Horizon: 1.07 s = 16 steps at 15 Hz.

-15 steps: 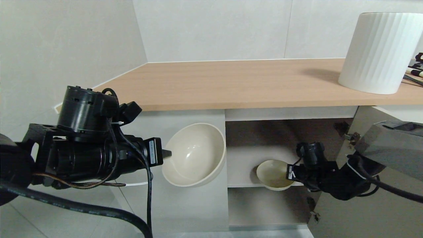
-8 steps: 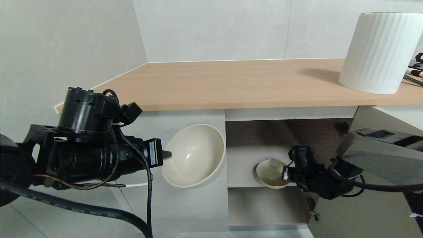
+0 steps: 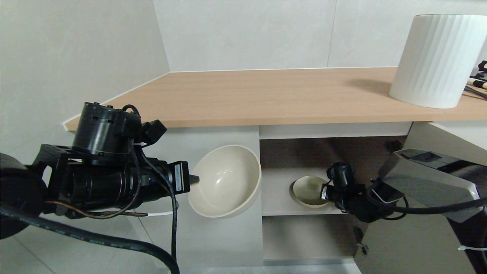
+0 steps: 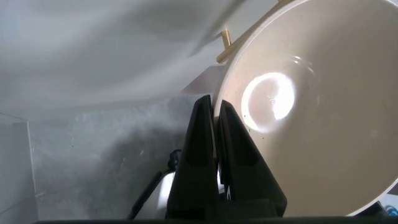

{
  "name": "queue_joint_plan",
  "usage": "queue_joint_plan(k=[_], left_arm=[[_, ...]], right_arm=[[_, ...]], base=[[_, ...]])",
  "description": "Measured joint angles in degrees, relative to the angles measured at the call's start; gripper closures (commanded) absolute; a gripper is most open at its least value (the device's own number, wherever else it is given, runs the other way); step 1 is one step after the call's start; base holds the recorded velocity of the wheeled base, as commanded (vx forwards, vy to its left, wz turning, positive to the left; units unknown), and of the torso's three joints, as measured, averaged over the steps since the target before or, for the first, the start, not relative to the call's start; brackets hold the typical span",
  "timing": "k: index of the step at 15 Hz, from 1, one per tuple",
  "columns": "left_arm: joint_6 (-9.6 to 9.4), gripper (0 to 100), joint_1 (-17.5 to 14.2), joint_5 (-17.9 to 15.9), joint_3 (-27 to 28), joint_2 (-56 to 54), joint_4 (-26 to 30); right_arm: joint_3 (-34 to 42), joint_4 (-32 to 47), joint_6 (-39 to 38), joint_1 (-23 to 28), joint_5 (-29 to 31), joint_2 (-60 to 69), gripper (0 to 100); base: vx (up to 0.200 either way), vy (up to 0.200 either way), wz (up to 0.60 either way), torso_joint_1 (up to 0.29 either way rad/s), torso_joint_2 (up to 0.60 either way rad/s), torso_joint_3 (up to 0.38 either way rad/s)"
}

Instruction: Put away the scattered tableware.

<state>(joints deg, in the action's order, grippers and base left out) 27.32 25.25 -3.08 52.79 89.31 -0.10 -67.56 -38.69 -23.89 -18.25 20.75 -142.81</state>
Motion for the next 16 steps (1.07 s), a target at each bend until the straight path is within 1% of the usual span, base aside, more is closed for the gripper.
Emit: queue_joint_plan(k=[2, 3, 9, 12, 14, 16], left_arm=[[0.0, 100, 0.0, 0.02, 0.11, 0.2, -0.04], [-0.01, 100, 0.02, 0.02, 0.11, 0.38, -0.04], [0.0, 100, 0.77, -0.09, 0.63, 1.51, -0.12], [0.05, 100, 3.46, 0.05, 2.1, 3.69, -0.09], [0.07, 100, 5.57, 0.09, 2.5, 5.51, -0.06], [0.13, 100, 7.52, 0.09, 2.47, 7.38, -0.04]], right_arm=[[-0.94, 0.18, 0.04, 0.1, 0.13, -0.71, 100], [-1.1, 0.21, 0.04, 0.15, 0.18, -0.9, 0], [-0.6, 0.0, 0.0, 0.32, 0.51, -0.46, 0], [3.93, 0.32, 0.04, 0.04, -0.26, 4.45, 0], [8.66, 1.01, 0.26, -1.26, -3.32, 10.45, 0], [12.17, 4.9, 0.35, -3.07, -7.12, 16.65, 0]], base=[[0.0, 0.0, 0.0, 0.0, 0.0, 0.0], [0.0, 0.0, 0.0, 0.0, 0.0, 0.0], [0.0, 0.0, 0.0, 0.0, 0.0, 0.0], [0.0, 0.0, 0.0, 0.0, 0.0, 0.0], [0.0, 0.0, 0.0, 0.0, 0.0, 0.0], [0.0, 0.0, 0.0, 0.0, 0.0, 0.0]])
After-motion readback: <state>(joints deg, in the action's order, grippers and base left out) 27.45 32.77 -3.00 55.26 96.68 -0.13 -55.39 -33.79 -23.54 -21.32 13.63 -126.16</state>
